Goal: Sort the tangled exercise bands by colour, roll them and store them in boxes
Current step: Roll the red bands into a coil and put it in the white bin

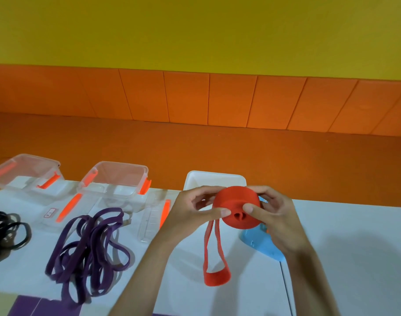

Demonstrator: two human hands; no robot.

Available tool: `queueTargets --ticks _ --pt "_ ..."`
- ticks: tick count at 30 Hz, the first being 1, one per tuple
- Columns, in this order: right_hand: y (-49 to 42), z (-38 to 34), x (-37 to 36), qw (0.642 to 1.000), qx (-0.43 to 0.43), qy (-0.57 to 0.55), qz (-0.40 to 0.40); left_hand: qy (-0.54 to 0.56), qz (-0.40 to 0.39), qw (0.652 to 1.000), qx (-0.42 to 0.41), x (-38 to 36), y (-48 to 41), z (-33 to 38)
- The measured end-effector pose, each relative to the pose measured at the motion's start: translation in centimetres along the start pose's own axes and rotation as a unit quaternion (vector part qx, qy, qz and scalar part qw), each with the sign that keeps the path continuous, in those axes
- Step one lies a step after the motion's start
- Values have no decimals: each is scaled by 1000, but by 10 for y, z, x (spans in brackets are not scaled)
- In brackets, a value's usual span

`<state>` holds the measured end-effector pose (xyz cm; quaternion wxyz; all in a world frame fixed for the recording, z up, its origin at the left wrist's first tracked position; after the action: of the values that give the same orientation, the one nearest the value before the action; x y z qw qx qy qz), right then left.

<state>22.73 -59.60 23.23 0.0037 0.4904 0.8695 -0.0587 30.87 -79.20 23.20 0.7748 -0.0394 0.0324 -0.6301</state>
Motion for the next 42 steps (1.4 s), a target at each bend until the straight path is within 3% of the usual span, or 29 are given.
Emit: queueTargets --ticks 4,10,15,18,21,30,36,42 --pt "3 1 -6 998 15 -56 3 21 32 998 -43 6 3 1" --pt "7 9 -15 995 45 -92 -5 26 9 999 -43 9 1 4" --pt "5 8 0 996 9 65 -58 -28 25 998 -56 19 7 6" --pt "3 5 4 973 -19 211 -96 -107 -1 993 -56 17 6 8" --pt "2 -2 0 959 5 267 -90 -129 -15 989 -70 9 4 10" --pt "7 -5 3 993 11 113 -24 -104 -60 993 -12 21 -1 15" --pt "2 -4 -7 967 -14 215 -139 -154 -85 984 -32 27 1 15" --pt "-3 -6 -3 982 31 175 -69 -125 -78 989 -1 21 -3 6"
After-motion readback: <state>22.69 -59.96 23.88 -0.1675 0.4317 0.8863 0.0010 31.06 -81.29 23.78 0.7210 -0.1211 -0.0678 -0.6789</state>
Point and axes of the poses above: each hand's wrist, its own y-axis away from the middle knuckle, its own x-axis out of the back of the hand, z = x × y, the point moved 4 cm from there along -y, towards the middle knuckle, and after that the axes turned 5 degrees about y, right-handed, at the moved point
